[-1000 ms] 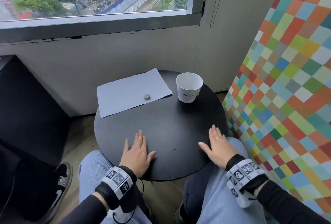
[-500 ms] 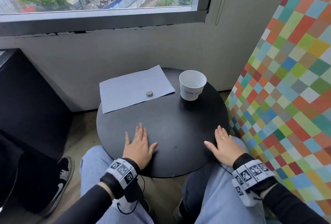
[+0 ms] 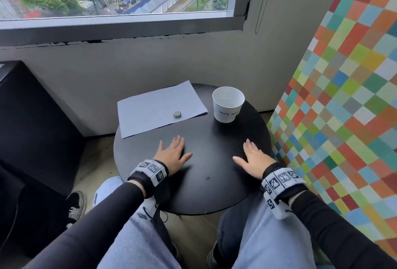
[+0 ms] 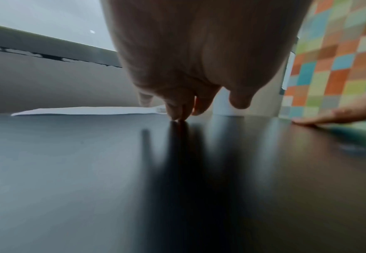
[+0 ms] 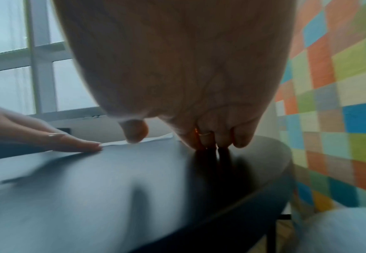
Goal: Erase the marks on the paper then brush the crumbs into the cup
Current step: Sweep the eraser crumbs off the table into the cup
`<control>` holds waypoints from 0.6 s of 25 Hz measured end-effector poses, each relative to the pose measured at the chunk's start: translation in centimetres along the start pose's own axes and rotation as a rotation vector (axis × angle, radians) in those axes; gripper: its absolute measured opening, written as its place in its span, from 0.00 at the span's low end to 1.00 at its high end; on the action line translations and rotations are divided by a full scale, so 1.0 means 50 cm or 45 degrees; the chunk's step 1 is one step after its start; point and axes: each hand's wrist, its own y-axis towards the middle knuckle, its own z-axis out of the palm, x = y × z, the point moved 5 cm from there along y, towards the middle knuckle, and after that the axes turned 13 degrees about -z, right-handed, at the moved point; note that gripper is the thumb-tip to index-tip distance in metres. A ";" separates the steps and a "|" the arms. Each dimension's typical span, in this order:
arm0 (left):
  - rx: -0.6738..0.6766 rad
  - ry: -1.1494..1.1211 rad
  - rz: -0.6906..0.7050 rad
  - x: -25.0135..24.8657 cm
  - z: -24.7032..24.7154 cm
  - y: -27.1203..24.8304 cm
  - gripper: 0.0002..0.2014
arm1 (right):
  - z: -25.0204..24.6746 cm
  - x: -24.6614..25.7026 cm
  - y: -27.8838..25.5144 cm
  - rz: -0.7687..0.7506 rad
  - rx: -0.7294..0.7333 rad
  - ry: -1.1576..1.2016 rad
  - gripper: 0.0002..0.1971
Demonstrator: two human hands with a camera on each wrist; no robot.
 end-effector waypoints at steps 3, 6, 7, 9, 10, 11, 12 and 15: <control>0.058 0.074 0.326 -0.067 0.041 -0.042 0.33 | 0.055 0.103 -0.025 -0.365 0.014 -0.072 0.39; 0.125 0.081 0.553 -0.093 0.059 -0.097 0.28 | 0.076 0.157 -0.065 -0.601 0.114 -0.001 0.33; 0.089 0.057 0.513 -0.083 0.049 -0.091 0.28 | 0.056 0.141 -0.053 -0.550 0.076 0.048 0.32; -0.006 0.032 0.336 -0.048 0.030 -0.060 0.28 | 0.014 0.083 -0.015 -0.353 -0.029 0.098 0.31; -0.039 0.041 0.242 -0.033 0.026 -0.047 0.28 | 0.001 0.053 0.001 -0.253 -0.048 0.080 0.31; -0.051 0.065 0.188 -0.025 0.026 -0.038 0.29 | -0.004 0.034 0.015 -0.187 -0.040 0.039 0.32; -0.040 0.100 0.185 -0.025 0.031 -0.036 0.30 | 0.002 0.030 0.024 -0.168 -0.022 0.003 0.33; 0.032 0.151 0.346 -0.046 0.055 -0.060 0.45 | 0.041 0.090 0.006 -0.389 -0.027 -0.103 0.36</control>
